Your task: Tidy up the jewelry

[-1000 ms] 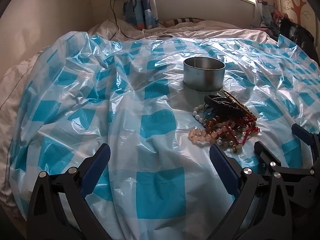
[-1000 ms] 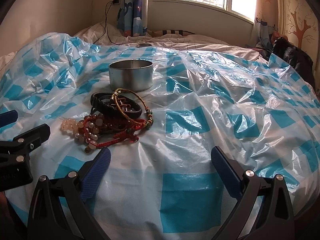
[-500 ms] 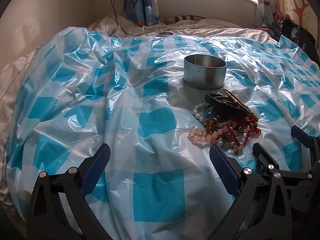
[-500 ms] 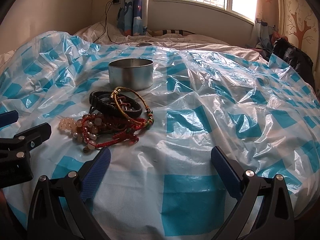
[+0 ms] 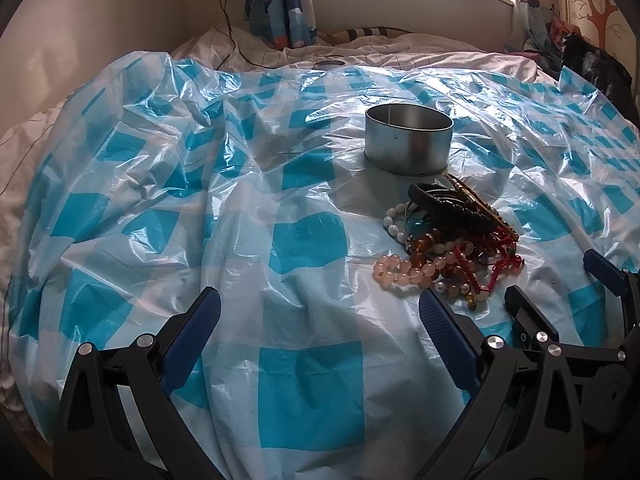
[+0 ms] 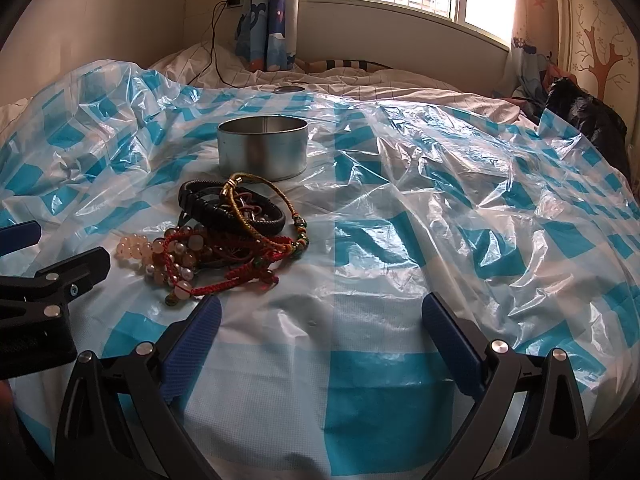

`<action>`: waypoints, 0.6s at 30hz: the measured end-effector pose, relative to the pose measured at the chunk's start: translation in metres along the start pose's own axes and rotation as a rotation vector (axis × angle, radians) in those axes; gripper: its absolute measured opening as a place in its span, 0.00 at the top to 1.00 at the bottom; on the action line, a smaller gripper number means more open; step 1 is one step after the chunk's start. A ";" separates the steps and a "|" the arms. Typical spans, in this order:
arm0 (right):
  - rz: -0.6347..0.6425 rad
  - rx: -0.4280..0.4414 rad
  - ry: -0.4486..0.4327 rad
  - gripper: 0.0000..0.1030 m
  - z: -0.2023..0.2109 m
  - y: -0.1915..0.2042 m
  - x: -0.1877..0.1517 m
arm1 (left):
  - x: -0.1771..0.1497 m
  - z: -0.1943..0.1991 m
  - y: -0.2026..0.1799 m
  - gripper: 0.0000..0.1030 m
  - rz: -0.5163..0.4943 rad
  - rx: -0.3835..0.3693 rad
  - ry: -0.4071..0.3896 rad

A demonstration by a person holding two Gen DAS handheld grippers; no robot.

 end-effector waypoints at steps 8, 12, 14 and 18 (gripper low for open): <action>0.000 0.001 0.000 0.06 0.000 0.000 0.000 | 0.000 0.000 -0.003 0.07 -0.004 -0.001 -0.001; 0.000 0.001 0.001 0.06 0.000 0.000 0.000 | 0.000 0.000 -0.002 0.07 -0.004 -0.001 0.000; 0.000 0.001 0.001 0.06 0.000 0.000 0.000 | 0.000 0.000 -0.002 0.07 -0.005 -0.001 0.000; 0.001 0.001 0.001 0.06 -0.001 0.000 0.000 | 0.000 0.000 -0.002 0.07 -0.005 -0.001 0.001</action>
Point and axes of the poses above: each gripper's, at about its wrist camera, not at the fingertips, and z roughly against the way its jaws point, y to its left, x to its top, the point moved 4 cm from there along -z, roughly the way its jaws point, and after that the axes turned 2 degrees about -z, right-handed, at the moved point
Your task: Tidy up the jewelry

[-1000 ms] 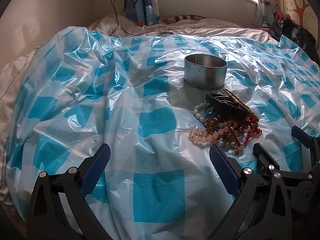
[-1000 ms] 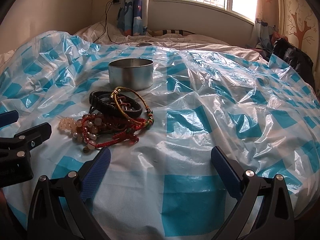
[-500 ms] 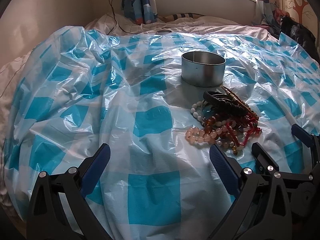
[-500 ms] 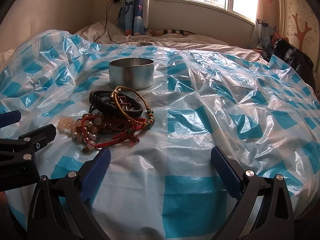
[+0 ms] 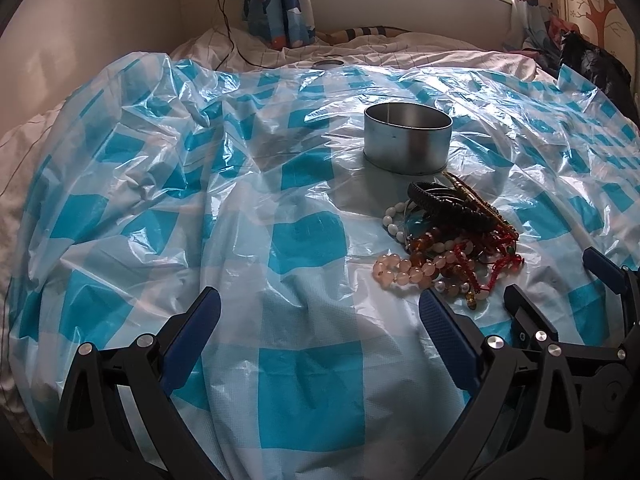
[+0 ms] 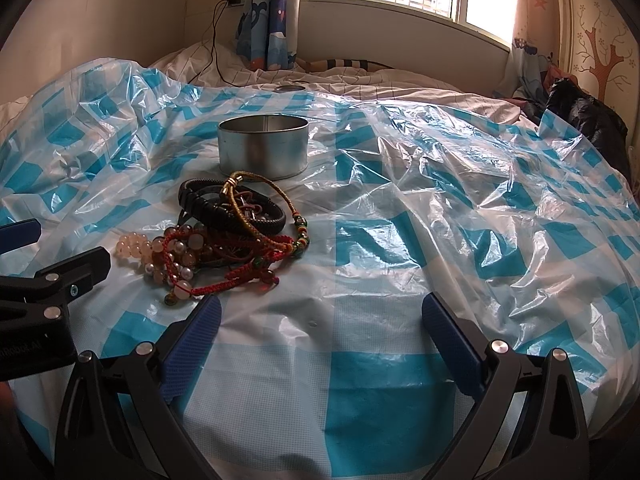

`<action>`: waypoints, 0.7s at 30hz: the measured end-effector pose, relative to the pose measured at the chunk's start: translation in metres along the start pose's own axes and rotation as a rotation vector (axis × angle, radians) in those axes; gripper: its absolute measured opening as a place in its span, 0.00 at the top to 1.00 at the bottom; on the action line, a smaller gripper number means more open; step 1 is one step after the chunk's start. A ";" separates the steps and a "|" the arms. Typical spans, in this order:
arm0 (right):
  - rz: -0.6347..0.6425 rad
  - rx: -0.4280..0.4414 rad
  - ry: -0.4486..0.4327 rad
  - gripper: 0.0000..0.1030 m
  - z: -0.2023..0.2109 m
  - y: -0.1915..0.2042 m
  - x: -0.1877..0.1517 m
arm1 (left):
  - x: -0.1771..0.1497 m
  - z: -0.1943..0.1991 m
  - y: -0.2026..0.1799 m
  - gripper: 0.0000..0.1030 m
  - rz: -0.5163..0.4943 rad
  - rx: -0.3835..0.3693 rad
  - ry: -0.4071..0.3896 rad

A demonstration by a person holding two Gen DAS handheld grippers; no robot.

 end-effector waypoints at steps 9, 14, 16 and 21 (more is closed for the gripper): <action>0.002 -0.001 0.000 0.06 0.000 0.000 0.000 | -0.001 -0.001 0.005 0.07 0.002 0.003 0.002; 0.002 -0.001 0.000 0.06 -0.001 0.000 0.000 | -0.001 -0.001 0.005 0.07 0.001 0.002 0.001; 0.002 0.000 0.001 0.06 0.000 0.000 0.000 | -0.001 -0.001 0.005 0.07 0.002 0.003 0.001; 0.002 0.001 0.001 0.06 0.000 0.001 0.000 | -0.003 -0.001 0.007 0.07 0.006 0.005 0.004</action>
Point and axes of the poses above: each gripper's, at about its wrist camera, not at the fingertips, and z roughly against the way its jaws point, y to its left, x to its top, the point moved 4 cm from there along -z, roughly the way its jaws point, and after that the axes turned 2 degrees about -z, right-handed, at the moved point
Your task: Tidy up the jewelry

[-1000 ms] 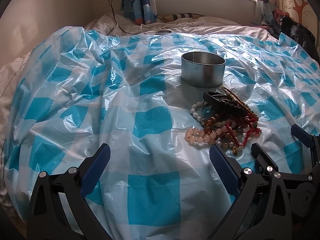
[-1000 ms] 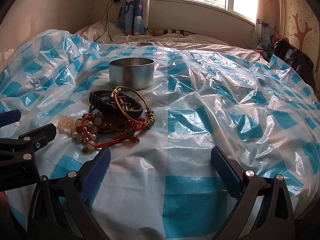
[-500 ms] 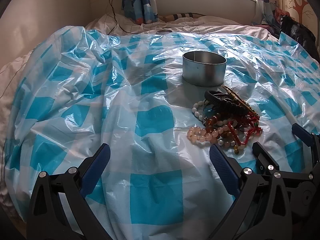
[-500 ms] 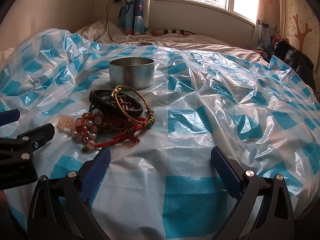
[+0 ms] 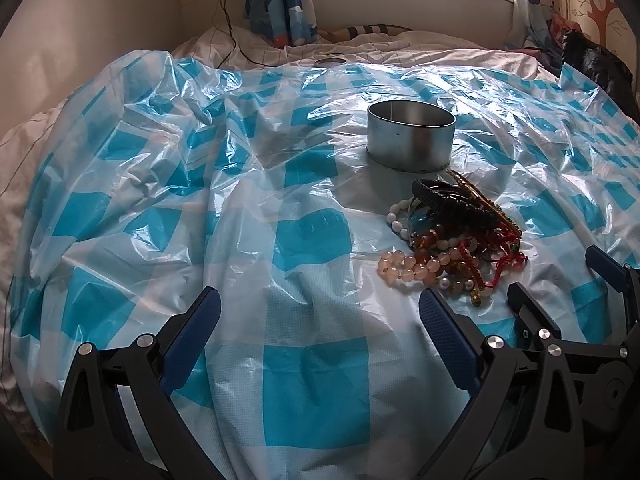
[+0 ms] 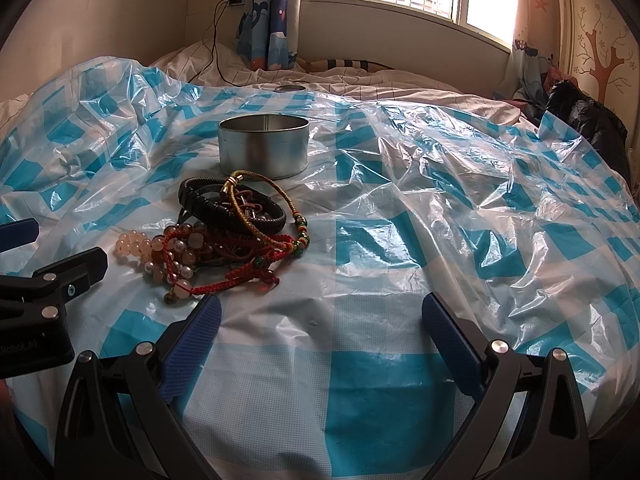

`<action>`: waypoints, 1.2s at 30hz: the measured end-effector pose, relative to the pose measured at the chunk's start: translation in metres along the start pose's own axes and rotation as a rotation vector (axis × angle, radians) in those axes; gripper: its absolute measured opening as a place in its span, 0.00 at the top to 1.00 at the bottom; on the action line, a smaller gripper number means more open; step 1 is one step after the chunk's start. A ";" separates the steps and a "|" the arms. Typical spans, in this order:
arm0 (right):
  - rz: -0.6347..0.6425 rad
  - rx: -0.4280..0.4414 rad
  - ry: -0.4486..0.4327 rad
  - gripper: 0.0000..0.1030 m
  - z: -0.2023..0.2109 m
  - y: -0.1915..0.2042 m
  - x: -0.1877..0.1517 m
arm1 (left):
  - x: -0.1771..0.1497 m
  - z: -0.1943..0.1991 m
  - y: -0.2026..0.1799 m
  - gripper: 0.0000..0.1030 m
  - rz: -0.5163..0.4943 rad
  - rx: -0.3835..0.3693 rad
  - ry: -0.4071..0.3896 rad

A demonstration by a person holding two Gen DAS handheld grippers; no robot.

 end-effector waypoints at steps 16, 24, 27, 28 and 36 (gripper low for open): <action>-0.002 0.006 0.001 0.06 -0.001 0.000 0.000 | 0.002 -0.001 0.003 0.07 -0.007 0.042 0.019; -0.002 0.006 0.001 0.06 -0.001 0.000 0.000 | 0.002 -0.001 -0.001 0.07 -0.020 0.045 0.020; -0.002 0.006 0.001 0.06 -0.001 0.000 0.000 | 0.003 -0.001 -0.001 0.07 -0.019 0.046 0.018; -0.002 0.006 0.002 0.06 -0.001 0.000 0.000 | 0.003 -0.001 -0.001 0.07 -0.018 0.047 0.018; -0.002 0.006 0.002 0.06 -0.001 0.001 0.000 | 0.003 -0.002 -0.001 0.07 -0.019 0.048 0.018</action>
Point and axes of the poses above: each gripper's, at about its wrist camera, not at the fingertips, and z roughly against the way its jaws point, y to its left, x to its top, the point moved 4 cm from there along -z, roughly the way its jaws point, and after that the axes turned 2 degrees about -z, right-handed, at the moved point
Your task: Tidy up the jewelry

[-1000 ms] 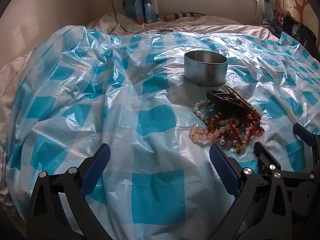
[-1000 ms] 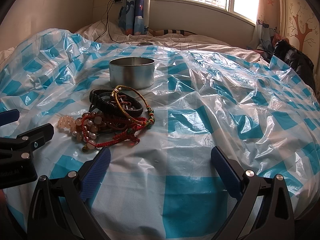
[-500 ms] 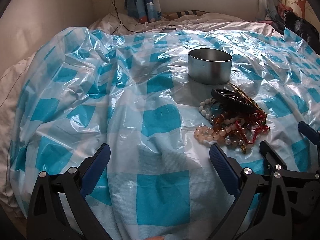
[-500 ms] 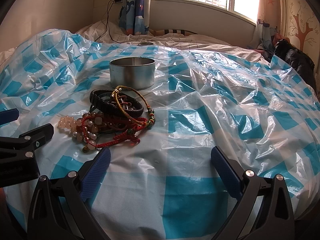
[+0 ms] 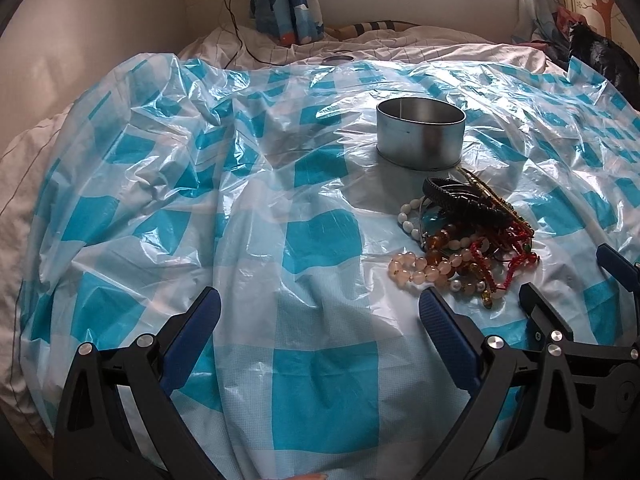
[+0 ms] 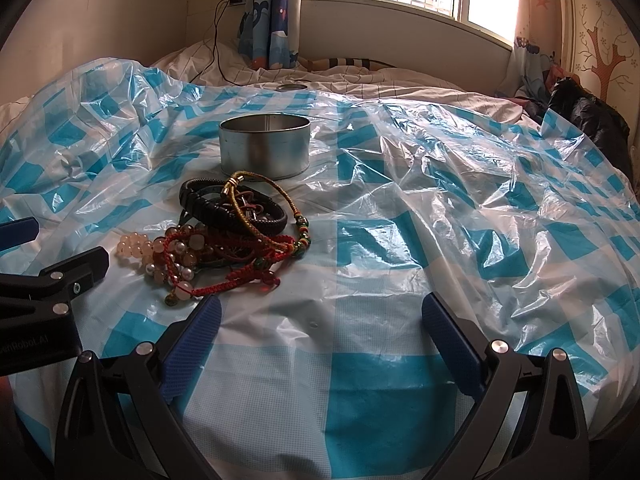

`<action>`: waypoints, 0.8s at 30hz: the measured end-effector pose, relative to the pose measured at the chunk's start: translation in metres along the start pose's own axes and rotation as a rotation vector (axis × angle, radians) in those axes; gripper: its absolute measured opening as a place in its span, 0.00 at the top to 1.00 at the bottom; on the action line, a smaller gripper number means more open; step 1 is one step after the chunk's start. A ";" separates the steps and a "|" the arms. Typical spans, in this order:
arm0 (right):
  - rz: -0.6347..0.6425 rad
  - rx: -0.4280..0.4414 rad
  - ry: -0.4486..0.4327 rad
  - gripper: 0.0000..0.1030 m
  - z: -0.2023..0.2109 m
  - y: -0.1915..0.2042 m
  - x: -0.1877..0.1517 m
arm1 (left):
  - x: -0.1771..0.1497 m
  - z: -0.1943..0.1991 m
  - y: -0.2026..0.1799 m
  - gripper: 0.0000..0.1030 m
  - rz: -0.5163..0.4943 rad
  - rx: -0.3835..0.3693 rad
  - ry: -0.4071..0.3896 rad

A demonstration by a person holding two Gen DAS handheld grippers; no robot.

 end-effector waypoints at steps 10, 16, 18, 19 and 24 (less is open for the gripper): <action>0.000 0.002 0.002 0.06 0.000 0.000 0.000 | 0.001 0.001 -0.002 0.07 0.003 -0.006 -0.001; 0.000 0.002 0.002 0.06 -0.001 0.000 0.000 | 0.003 0.002 -0.003 0.07 0.005 -0.008 -0.001; -0.001 0.002 0.002 0.06 -0.001 0.000 0.001 | 0.003 0.002 -0.003 0.07 0.005 -0.010 -0.001; -0.001 0.002 0.003 0.06 -0.001 0.000 0.001 | 0.003 0.002 -0.003 0.07 0.005 -0.012 0.000; 0.000 0.004 0.004 0.06 -0.001 0.000 0.002 | 0.004 0.003 -0.005 0.07 0.004 -0.019 -0.001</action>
Point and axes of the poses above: each gripper's, at about its wrist camera, not at the fingertips, and z roughly against the way its jaws point, y to its left, x to its top, the point moved 4 cm from there along -z, roughly the way its jaws point, and after that the axes turned 2 degrees about -z, right-handed, at the moved point
